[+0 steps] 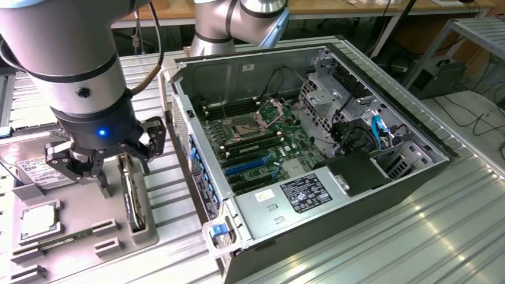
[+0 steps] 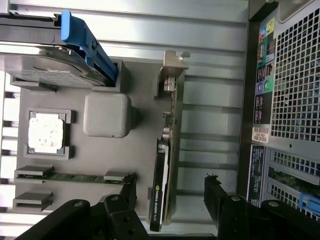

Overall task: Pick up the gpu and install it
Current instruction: 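Pick up the gpu and move the gpu toward the slot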

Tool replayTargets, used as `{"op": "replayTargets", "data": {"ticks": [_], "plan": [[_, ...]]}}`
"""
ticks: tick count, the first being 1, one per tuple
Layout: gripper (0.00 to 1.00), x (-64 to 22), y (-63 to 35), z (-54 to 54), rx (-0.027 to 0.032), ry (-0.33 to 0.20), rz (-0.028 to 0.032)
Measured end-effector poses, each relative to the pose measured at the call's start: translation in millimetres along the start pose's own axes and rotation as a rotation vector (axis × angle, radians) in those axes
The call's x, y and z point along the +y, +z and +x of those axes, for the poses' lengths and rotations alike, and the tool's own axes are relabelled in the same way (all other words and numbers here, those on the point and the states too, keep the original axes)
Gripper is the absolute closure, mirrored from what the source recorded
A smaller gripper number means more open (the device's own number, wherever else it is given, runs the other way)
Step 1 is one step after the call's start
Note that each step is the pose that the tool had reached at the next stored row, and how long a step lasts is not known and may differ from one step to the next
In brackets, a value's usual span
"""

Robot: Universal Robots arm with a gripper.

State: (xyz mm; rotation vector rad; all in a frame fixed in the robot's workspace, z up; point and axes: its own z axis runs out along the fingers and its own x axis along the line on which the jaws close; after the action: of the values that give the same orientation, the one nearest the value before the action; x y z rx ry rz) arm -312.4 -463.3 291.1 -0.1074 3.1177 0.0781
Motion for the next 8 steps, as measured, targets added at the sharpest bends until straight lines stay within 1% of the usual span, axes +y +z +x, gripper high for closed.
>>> {"op": "replayTargets", "data": {"ticks": [3, 8], "plan": [[0.34, -0.2, 4.1, 0.1, -0.0001, 0.0, 0.0], [0.34, -0.7, 13.7, 0.4, 0.0, 0.001, 0.0001]]}}
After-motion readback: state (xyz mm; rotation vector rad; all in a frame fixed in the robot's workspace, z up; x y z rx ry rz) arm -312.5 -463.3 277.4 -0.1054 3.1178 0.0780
